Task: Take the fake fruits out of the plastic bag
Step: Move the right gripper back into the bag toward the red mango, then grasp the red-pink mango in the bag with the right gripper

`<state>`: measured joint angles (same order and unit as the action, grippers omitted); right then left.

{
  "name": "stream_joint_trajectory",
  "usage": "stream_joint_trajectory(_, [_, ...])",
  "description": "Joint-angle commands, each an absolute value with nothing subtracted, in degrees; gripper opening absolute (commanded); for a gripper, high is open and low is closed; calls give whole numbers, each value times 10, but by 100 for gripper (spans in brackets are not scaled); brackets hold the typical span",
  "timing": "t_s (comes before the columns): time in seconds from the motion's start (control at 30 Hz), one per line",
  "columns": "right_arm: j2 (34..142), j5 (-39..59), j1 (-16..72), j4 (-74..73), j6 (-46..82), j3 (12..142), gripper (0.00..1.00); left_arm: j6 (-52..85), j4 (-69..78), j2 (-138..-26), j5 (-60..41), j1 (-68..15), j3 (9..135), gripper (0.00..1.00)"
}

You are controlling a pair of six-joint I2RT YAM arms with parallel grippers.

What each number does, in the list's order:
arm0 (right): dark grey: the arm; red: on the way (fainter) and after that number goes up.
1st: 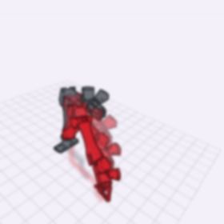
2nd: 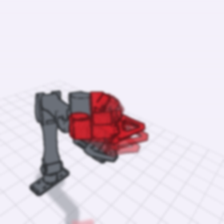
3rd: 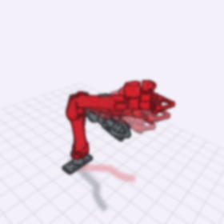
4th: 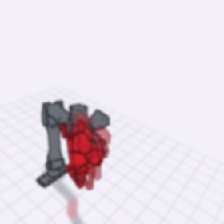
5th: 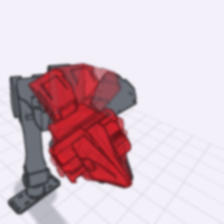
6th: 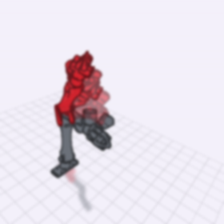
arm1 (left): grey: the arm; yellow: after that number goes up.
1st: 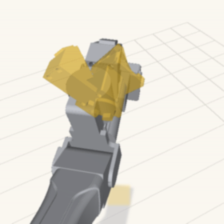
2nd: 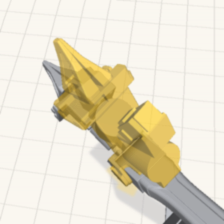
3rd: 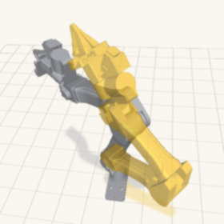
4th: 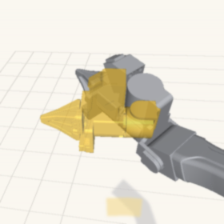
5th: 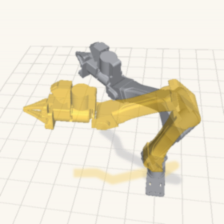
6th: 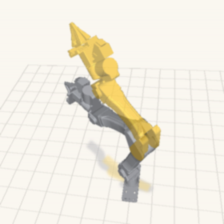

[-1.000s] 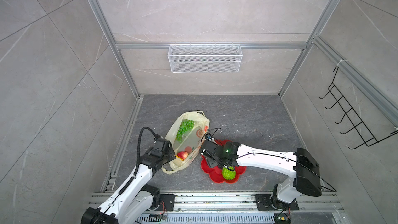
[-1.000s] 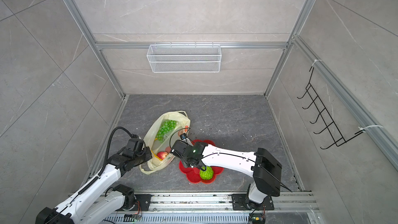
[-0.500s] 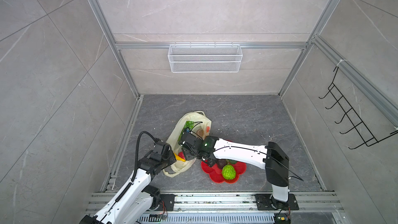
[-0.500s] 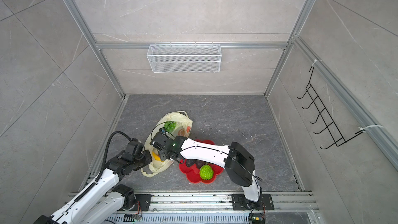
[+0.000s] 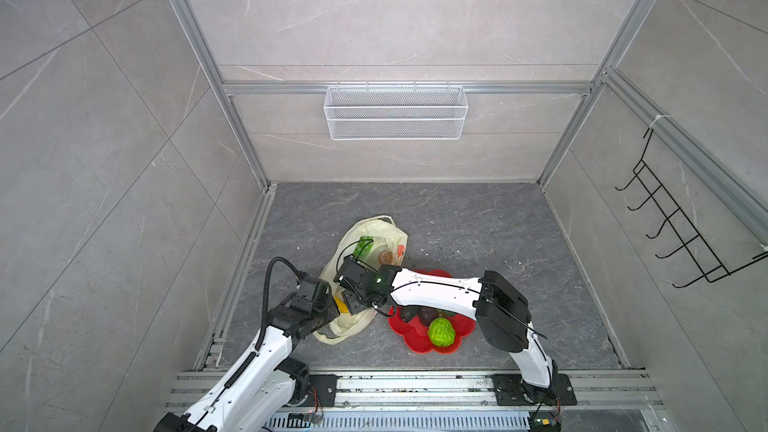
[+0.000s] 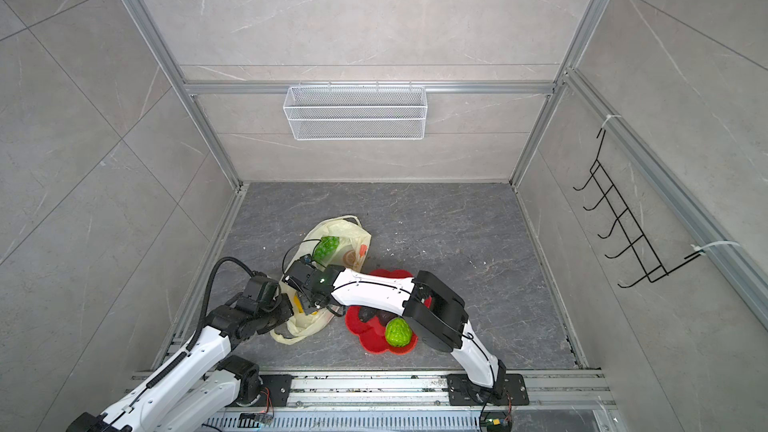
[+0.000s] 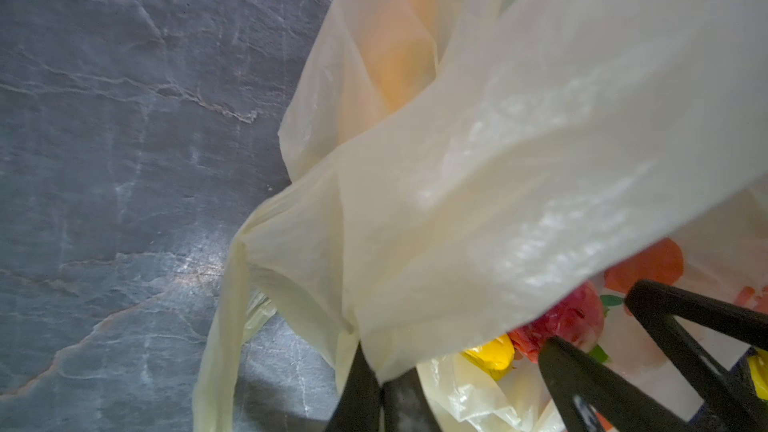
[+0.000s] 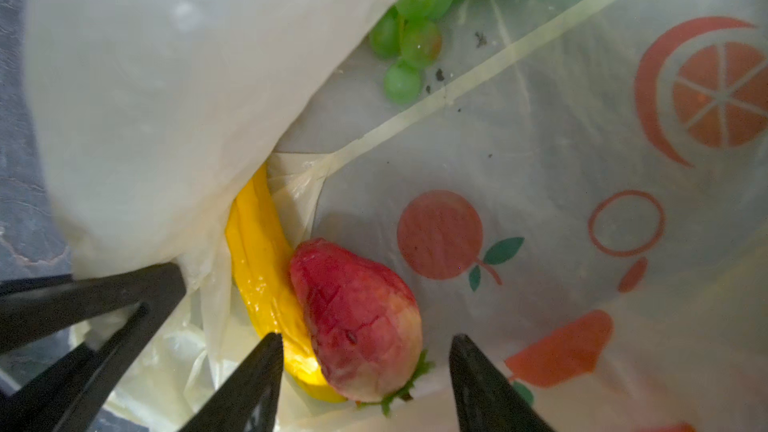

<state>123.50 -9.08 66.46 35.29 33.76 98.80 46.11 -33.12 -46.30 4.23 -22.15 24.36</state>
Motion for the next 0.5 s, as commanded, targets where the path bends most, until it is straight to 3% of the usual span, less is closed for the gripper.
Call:
stream_joint_trajectory(0.0, [1254,-79,662,359,329,1007,68,473,-346,-461,50,-223,241,0])
stream_joint_trajectory(0.47, [1284,-71,661,354,332,1003,70,472,-339,-467,51,-224,242,0])
